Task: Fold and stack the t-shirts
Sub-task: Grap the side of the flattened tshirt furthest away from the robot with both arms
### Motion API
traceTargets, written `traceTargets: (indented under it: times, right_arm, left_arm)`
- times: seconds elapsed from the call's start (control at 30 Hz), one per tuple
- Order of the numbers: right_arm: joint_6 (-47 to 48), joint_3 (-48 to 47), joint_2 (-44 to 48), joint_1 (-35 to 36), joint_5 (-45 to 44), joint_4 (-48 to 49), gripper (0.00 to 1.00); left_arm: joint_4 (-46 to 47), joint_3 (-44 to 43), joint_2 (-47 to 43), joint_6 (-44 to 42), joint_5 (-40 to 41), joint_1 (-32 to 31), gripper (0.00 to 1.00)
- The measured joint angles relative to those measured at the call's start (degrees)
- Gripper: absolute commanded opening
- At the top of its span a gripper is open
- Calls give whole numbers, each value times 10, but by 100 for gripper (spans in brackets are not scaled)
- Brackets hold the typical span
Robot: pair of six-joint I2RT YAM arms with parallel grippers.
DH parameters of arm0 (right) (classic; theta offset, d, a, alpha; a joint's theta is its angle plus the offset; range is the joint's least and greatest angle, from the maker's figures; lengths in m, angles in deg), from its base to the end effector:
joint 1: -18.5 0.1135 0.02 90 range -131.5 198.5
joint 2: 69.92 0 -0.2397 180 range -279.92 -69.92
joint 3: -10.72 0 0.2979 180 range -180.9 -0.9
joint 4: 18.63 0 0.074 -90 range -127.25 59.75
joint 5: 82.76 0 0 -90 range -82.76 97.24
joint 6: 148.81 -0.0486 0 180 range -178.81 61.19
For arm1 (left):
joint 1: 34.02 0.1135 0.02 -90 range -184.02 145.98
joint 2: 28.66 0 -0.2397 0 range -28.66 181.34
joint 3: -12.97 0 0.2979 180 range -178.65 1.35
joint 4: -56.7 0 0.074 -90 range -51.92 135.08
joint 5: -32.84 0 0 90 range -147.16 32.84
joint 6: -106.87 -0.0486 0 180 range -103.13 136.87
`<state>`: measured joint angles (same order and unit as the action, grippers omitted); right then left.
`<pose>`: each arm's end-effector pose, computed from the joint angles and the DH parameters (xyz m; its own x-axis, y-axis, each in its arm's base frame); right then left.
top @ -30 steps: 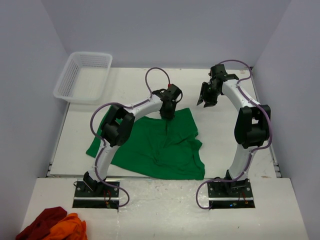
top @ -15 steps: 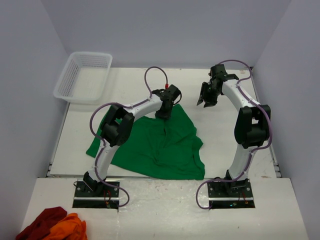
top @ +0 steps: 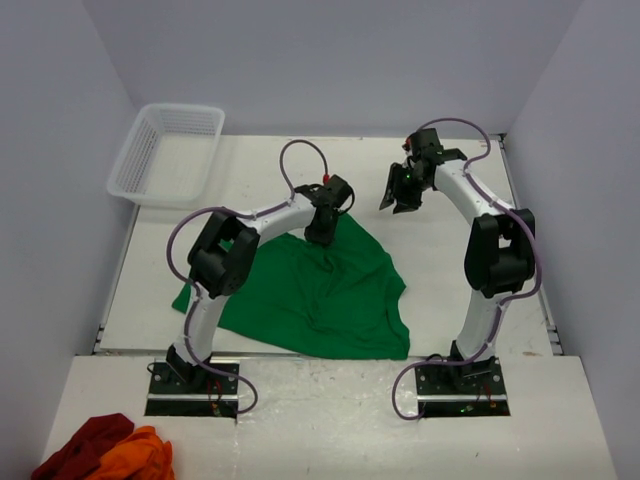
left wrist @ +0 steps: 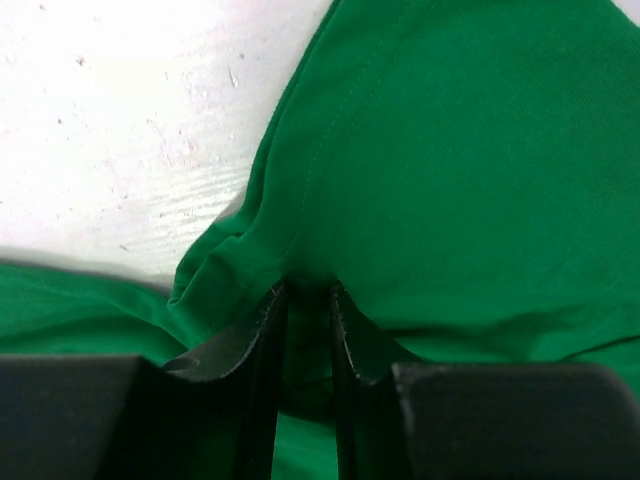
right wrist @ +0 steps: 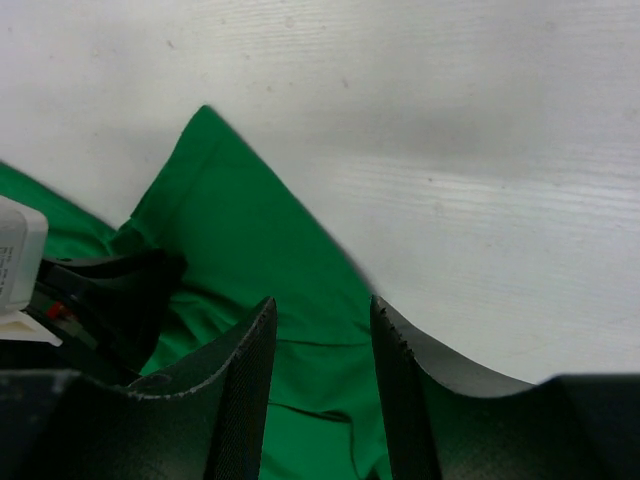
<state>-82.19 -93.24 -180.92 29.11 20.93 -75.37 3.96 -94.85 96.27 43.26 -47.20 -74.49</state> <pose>0.4452 0.0951 0.1920 -0.9211 0.2197 -0.3213 0.0914 0.9244 0.3702 0.3736 -0.3077 0.1080 -0.9038 0.1956 -0.3808 0.2146 0.9767 -0.0077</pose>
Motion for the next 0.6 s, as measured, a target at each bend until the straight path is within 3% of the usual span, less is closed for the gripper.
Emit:
traceTargets:
  times: [0.27, 0.6]
  right_arm:
    - [-6, -42, -48, 46, 4, 9, 44]
    - [-10, -49, -53, 53, -5, 8, 45]
  left_arm:
    - [7, 39, -39, -1, 13, 0, 33]
    - [7, 39, -125, 0, 113, 1, 42]
